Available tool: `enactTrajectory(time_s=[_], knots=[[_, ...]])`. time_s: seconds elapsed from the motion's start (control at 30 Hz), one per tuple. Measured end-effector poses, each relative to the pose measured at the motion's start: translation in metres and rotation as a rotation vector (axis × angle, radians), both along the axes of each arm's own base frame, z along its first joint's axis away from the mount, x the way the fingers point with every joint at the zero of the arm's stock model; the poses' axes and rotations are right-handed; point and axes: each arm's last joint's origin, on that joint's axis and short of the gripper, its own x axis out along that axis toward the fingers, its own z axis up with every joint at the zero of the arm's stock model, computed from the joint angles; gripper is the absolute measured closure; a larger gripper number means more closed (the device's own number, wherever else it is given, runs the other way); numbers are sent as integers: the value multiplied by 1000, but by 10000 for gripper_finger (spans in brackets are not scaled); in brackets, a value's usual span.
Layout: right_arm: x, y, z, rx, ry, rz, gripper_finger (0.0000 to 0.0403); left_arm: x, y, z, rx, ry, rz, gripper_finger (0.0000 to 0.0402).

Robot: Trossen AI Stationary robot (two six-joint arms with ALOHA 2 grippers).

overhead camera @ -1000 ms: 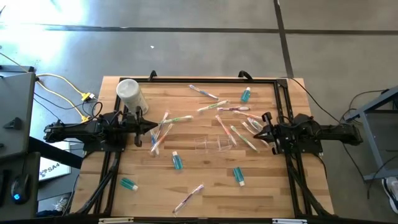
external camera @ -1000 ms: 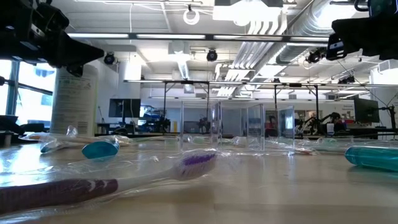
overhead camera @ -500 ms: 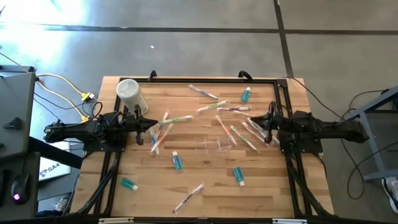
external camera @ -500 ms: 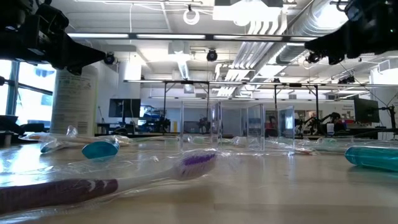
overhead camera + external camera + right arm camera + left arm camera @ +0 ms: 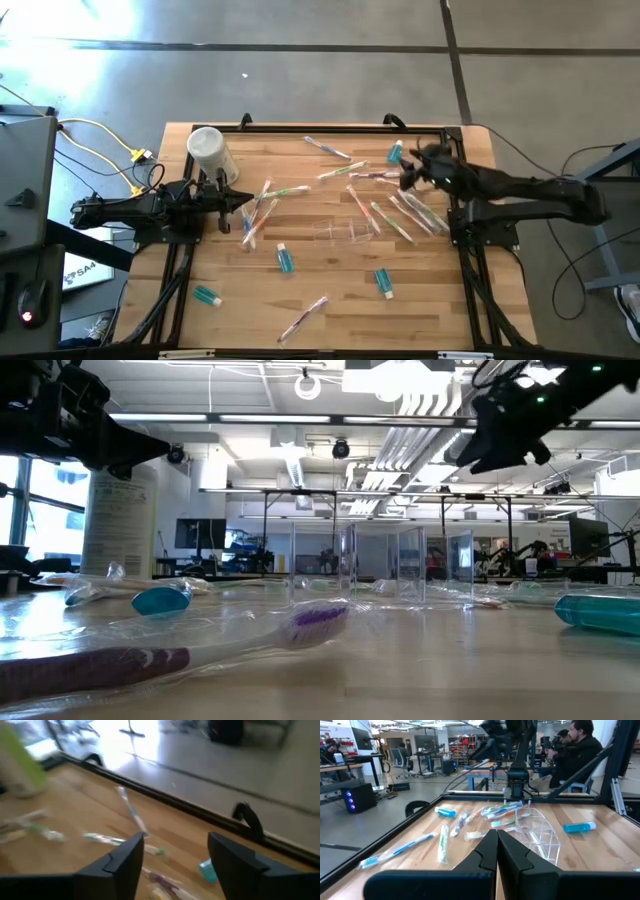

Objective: Pick & Place toothbrushing station
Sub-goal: Put the blue mouthwash into the transparent organizer

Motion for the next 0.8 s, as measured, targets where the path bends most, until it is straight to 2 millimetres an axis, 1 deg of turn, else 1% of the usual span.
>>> enactTrajectory(time_s=[0.1,0.2,0.3,0.37,0.43,0.57,0.63,0.8], knots=[[13,-22,1,120,66,-33,157,0,0,0,-4,-1,0,402],[27,-46,1,228,87,-47,140,0,0,0,-4,-1,0,402],[36,-70,-5,363,88,-100,133,0,0,0,-4,-1,0,402],[38,-87,-6,460,62,-183,133,0,0,0,-4,-1,0,402],[38,-104,-8,513,73,-243,135,0,0,0,-4,-1,0,402],[37,-130,-23,592,99,-281,139,0,0,0,-4,3,-12,402],[36,-138,-34,656,93,-320,139,0,-1,-1,-4,8,-32,402],[35,-158,-63,742,104,-438,140,0,-2,-2,-4,21,-59,402]])
